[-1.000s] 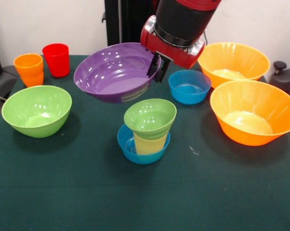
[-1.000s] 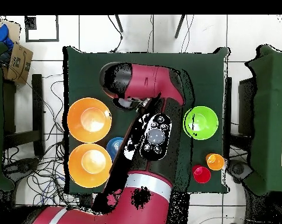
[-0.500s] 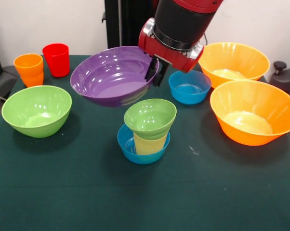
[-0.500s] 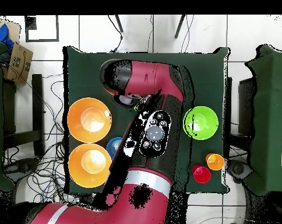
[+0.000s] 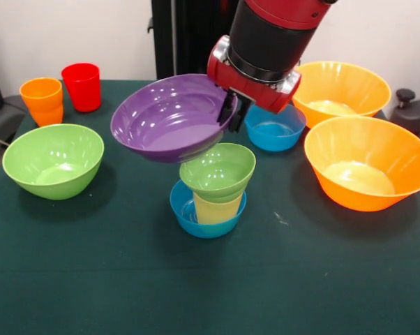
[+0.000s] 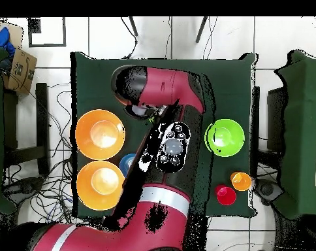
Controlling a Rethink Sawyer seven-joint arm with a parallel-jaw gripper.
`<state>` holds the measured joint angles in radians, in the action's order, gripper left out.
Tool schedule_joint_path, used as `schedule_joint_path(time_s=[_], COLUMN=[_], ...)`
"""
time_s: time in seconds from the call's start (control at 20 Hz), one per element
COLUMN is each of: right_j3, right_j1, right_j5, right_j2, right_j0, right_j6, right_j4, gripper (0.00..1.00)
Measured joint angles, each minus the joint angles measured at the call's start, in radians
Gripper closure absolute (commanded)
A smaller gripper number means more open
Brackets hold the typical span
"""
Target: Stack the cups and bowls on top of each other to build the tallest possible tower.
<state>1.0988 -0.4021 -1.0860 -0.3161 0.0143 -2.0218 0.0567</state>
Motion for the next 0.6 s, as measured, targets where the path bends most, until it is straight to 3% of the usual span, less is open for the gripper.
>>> schedule_joint_path(time_s=[0.6], right_j3=[0.000], right_j1=[0.003], right_j5=[0.000], right_j2=[0.000], right_j0=[0.025], right_j6=[-0.013], right_j4=[0.071], gripper=[1.00])
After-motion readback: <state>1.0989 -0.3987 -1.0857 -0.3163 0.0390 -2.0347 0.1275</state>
